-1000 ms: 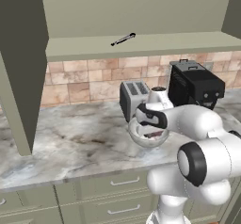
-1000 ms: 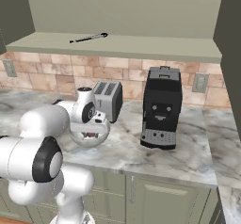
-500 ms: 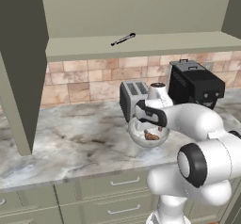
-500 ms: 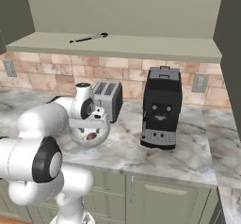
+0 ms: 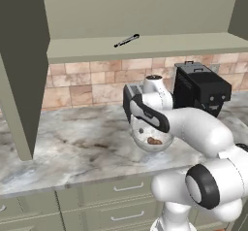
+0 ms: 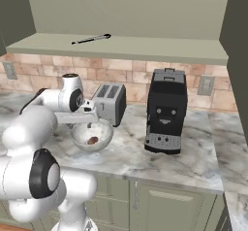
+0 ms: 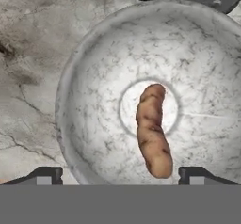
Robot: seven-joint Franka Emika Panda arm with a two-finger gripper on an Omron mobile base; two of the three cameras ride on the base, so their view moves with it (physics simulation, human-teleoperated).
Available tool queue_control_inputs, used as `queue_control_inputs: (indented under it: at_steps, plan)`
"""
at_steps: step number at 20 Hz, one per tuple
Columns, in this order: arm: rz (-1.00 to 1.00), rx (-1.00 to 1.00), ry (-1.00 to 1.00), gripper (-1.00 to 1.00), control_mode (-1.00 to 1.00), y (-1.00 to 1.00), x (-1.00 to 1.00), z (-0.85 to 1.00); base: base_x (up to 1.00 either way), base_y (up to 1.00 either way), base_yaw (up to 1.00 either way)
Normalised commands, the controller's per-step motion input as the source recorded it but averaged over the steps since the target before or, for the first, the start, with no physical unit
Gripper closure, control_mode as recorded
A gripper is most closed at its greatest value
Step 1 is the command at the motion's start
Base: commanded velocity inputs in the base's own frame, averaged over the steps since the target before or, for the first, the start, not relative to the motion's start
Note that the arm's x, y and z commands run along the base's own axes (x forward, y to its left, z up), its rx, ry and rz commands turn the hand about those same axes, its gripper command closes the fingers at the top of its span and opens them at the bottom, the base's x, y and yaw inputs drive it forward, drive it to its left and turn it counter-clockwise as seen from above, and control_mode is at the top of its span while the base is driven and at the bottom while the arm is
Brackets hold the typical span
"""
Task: Pick the potato from the cabinet and place it in the bowl. Then pick the bowl and place it in the sink. Then turn on the sink facuet.
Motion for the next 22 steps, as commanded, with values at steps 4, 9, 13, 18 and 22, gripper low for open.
queue_control_inputs:
  at_steps: [4, 9, 13, 18, 22]
  plan:
    - [0.03, -0.01, 0.07, -1.00, -1.00, 0.42, -0.03, 0.00, 0.00, 0.00, 0.00]
    - [0.07, 0.00, 0.12, -1.00, -1.00, -0.04, 0.00, -0.60, 0.00, 0.00, 0.00]
    - [0.11, -0.02, 0.01, -1.00, -1.00, 0.02, 0.11, -0.39, 0.00, 0.00, 0.00]
    - [0.08, -0.06, 0.00, -1.00, -1.00, 0.04, 0.02, -0.21, 0.00, 0.00, 0.00]
    - [0.07, -0.06, 0.00, -1.00, -1.00, 0.00, 0.00, -0.22, 0.00, 0.00, 0.00]
